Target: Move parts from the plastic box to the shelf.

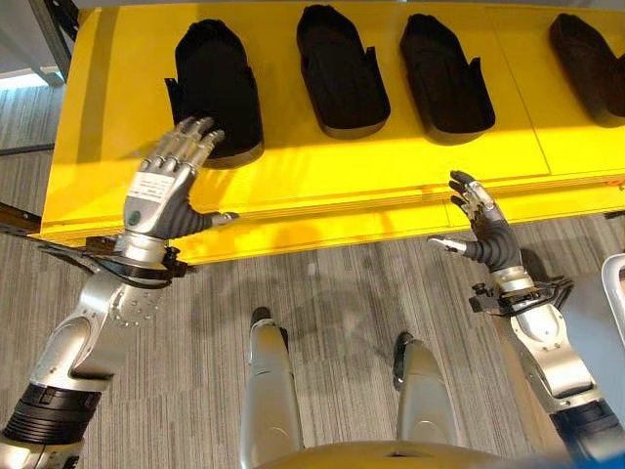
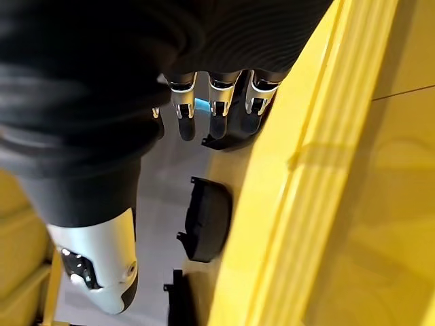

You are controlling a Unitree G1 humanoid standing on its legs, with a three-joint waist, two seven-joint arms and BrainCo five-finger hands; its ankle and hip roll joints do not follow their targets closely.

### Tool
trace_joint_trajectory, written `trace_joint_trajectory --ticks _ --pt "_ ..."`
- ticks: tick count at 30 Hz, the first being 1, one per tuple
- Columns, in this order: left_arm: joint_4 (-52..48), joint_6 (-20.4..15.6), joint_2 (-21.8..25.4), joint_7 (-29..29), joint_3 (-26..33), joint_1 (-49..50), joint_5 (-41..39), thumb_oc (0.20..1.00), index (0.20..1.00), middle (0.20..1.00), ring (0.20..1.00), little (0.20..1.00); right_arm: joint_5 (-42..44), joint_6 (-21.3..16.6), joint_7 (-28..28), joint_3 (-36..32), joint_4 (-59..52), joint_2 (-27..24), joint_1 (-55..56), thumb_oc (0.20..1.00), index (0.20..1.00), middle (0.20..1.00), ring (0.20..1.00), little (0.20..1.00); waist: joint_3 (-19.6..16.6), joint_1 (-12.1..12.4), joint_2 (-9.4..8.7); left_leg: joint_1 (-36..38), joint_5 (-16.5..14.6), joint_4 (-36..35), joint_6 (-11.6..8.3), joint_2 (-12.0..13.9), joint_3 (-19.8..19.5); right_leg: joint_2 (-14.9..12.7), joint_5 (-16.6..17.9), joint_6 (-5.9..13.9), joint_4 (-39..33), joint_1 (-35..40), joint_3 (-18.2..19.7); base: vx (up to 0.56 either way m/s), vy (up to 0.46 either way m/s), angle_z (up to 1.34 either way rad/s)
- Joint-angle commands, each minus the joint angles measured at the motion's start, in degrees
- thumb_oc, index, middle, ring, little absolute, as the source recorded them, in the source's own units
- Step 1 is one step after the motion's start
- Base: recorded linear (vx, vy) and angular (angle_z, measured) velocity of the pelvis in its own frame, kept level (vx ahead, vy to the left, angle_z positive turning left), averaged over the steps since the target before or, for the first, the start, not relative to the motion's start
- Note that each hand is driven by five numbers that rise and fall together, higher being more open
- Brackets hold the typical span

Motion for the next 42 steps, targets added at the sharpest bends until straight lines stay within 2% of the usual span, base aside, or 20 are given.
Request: trace_joint_trajectory --ticks 1,4,13,20,21,28,33,36,42 --pt "-4.4 -1.8 0.5 0.6 -0.6 -1.3 3.8 1.000 1.000 1.000 1.000 1.000 -2.5 -2.8 -1.9 -1.0 -3.4 -1.0 -1.0 1.000 1.000 1.000 1.000 1.000 -3.7 -0.4 0.22 0.6 4.0 -2.1 1.16 1.8 1.2 1.1 7.3 -3.72 -0.5 -2.3 2.8 -0.01 -0.031 -0.05" --pt "-4.6 -1.8 -0.1 0.9 -3.3 -1.2 7.2 1.000 1.000 1.000 1.000 1.000 -3.1 -3.0 -2.8 -0.9 -3.5 -1.1 -1.2 1.000 1.000 1.000 1.000 1.000 -3.2 -0.5 0.06 1.0 3.7 -2.4 1.20 1.9 1.3 1.1 6.9 -3.67 -0.4 -2.0 2.8 0.01 -0.037 -0.02" --pt "-3.7 -3.1 0.0 -2.8 -10.1 -0.5 7.2 1.000 1.000 1.000 1.000 1.000 -4.6 -3.1 -5.0 -1.0 -3.6 -1.0 -1.8 1.000 1.000 1.000 1.000 1.000 -1.8 -0.6 -0.11 1.3 4.6 -3.0 1.57 1.7 1.4 1.2 7.7 -3.66 -0.8 -1.9 2.9 0.00 0.000 0.00" --pt "0.8 -2.2 -0.9 -4.1 -13.4 -1.1 6.7 1.000 1.000 1.000 1.000 1.000 -4.4 -3.0 -5.6 -0.4 -3.6 -0.8 -2.0 1.000 1.000 1.000 1.000 1.000 -1.3 -0.7 -0.33 1.4 4.5 -2.5 1.76 1.6 1.5 1.2 7.5 -3.77 -0.3 -2.1 3.2 0.00 0.000 0.00" --pt "1.5 -1.8 -1.0 -4.2 -13.8 -1.3 7.1 1.000 1.000 1.000 1.000 1.000 -4.3 -2.9 -5.6 -0.2 -3.4 -0.8 -2.0 1.000 1.000 1.000 1.000 1.000 -1.1 -0.6 -0.37 1.5 3.7 -1.9 1.72 1.7 1.6 1.2 6.8 -3.75 0.2 -1.9 3.2 0.00 0.000 0.00" --pt "5.2 -0.3 -2.6 -3.0 -13.5 -2.9 7.6 1.000 1.000 1.000 1.000 1.000 -4.2 -2.5 -5.7 -0.3 -3.4 -0.7 -1.7 1.000 1.000 1.000 1.000 1.000 -0.8 -0.8 -0.42 0.9 4.0 -1.5 1.86 1.6 1.7 1.2 7.3 -3.90 0.6 -2.6 3.4 0.00 0.000 0.00" --pt "6.4 1.6 -3.3 -1.4 -10.6 -3.0 8.7 1.000 1.000 1.000 1.000 1.000 -3.9 -2.0 -5.4 -0.8 -3.6 -0.7 -1.2 1.000 1.000 1.000 1.000 1.000 -1.1 -0.8 -0.28 0.4 3.8 -1.2 1.89 1.6 1.8 1.3 7.3 -3.95 1.0 -3.4 3.7 0.00 0.012 -0.04" --pt "8.8 3.6 -4.5 0.6 -6.9 -2.5 9.0 1.000 1.000 1.000 1.000 1.000 -3.9 -1.3 -4.8 -1.3 -3.5 -0.6 -0.7 1.000 1.000 1.000 1.000 1.000 -1.3 -0.8 -0.27 0.0 3.1 -0.3 1.85 1.8 2.0 1.4 6.7 -4.07 1.8 -4.1 4.0 0.01 0.005 -0.01" --pt "10.8 4.9 -4.8 1.2 -5.7 -2.7 9.6 1.000 1.000 1.000 1.000 1.000 -3.6 -1.0 -4.2 -1.3 -3.6 -0.7 -0.6 1.000 1.000 1.000 1.000 1.000 -1.6 -0.8 -0.27 -0.2 3.0 0.1 1.85 1.8 2.1 1.5 6.8 -4.11 2.0 -4.4 4.1 0.00 0.002 -0.01"
